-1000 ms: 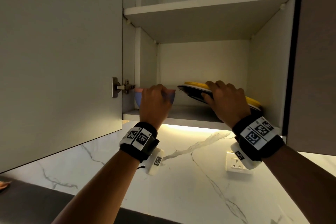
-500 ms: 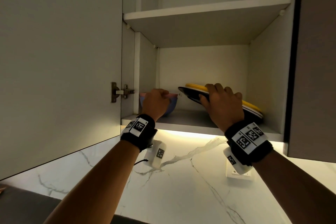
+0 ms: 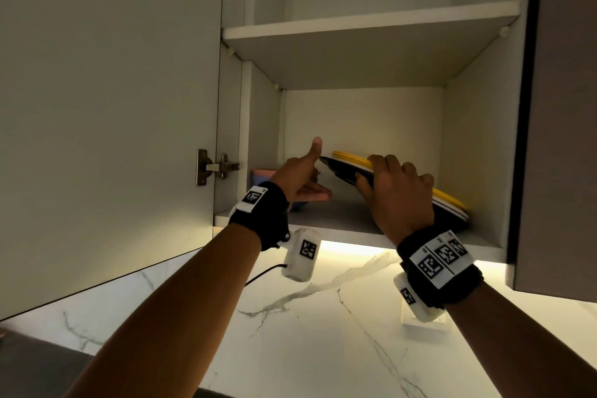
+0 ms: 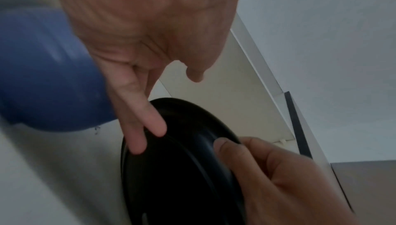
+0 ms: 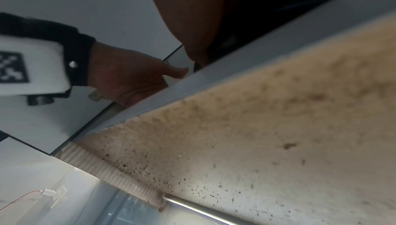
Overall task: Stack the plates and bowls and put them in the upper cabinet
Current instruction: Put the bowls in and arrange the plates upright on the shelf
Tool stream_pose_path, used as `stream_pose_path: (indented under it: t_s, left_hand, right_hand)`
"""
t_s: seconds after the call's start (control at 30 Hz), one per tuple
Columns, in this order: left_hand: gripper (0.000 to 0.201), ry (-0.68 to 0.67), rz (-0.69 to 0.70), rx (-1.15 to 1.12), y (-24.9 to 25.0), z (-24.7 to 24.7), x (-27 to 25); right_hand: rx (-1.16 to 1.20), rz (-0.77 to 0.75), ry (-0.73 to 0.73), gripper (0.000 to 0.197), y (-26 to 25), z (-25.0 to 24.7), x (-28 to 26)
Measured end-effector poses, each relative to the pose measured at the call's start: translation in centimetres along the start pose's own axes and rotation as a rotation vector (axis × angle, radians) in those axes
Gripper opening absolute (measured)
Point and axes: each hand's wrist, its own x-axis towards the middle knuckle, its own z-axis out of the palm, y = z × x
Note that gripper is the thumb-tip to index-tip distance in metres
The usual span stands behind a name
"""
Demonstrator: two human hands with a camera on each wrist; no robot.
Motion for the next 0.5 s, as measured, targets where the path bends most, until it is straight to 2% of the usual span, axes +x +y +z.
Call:
stream_pose_path:
  t_s: [0.1,0.23,0.37,0.5]
  left_hand:
    - [0.087,-0.074,-0.024,-0.058,0.2,1.0,0.3]
    - [0.07,-0.128,-0.046,-0.129,0.1,2.7,0.8]
    - [0.031,-0.088,-0.046,-0.102,0.2,3.8,1.9]
    - [0.017,-0.029,-0.001,-0.055,0.8,4.2,2.4]
  right_hand:
    - [-0.011,0.011,-0.005,0.039,-0.3,0.2,-0.9]
    - [-0.026,0.002,-0.011,0.04,-0.5,0.4,-1.7]
    - [-0.019,-0.001,-0.008,0.037,-0.3,0.5,-1.7]
    - [0.034,-0.011,-0.061,0.038,-0.2,0.1,-1.6]
